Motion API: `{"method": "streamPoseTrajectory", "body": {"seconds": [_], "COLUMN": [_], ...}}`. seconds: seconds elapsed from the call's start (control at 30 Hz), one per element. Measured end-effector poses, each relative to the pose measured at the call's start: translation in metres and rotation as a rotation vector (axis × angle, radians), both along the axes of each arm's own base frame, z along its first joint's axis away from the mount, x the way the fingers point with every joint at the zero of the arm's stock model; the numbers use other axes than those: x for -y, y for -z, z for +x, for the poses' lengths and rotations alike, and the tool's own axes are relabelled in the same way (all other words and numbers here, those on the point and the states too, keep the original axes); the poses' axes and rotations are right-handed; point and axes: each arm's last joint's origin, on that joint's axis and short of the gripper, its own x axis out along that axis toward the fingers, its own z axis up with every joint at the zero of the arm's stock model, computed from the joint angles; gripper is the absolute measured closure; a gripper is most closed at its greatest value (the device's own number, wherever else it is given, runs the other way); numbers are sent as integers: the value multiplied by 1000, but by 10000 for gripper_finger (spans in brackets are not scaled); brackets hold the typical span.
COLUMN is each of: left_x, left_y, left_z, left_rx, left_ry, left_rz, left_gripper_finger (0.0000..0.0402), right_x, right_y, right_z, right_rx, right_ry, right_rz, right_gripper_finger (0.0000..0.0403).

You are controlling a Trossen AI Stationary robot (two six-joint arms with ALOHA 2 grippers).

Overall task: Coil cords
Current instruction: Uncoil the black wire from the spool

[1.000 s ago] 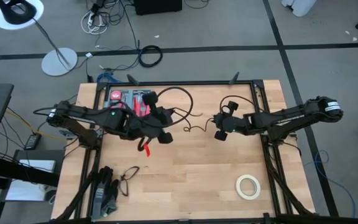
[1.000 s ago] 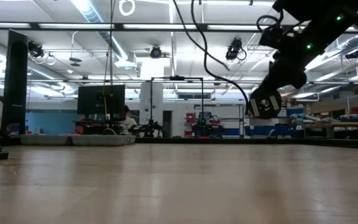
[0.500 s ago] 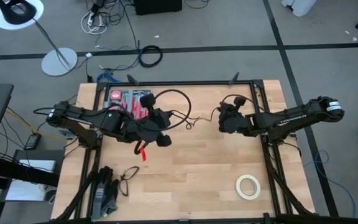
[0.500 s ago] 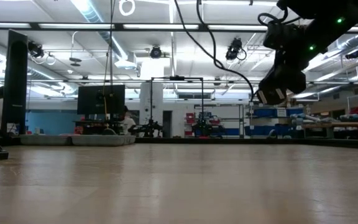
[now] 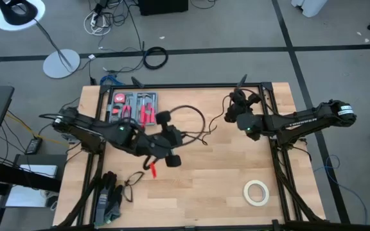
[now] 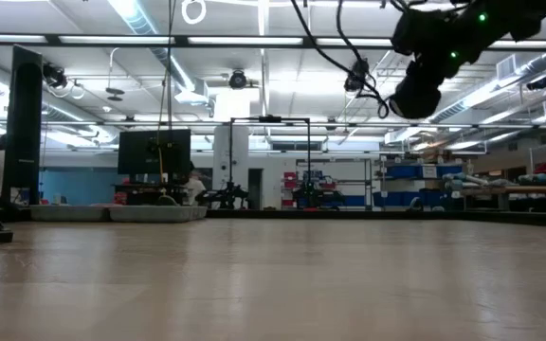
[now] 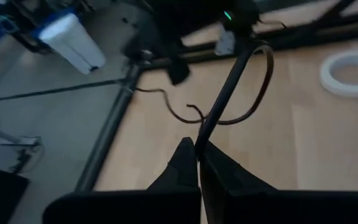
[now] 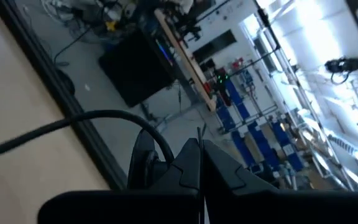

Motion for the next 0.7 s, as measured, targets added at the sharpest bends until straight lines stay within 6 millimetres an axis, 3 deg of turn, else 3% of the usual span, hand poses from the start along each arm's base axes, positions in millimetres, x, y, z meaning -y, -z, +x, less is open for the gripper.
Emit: {"method": "streamPoseTrajectory", "body": {"seconds": [0.37,0.7], "left_x": [16,25], "left_y": [37,57], "left_z": [27,44], "left_rx": [-113,-150], "left_ry": [101,161], "left_rz": [-116,-178], "left_gripper_finger": [401,401], "right_x": [6,15], "right_y": [-35,-59], "right_z": [4,1], "right_rx": [-1,316], "right_ry": [-43,-136], "right_rz": [-91,-129], "right_gripper_finger": [403,403]}}
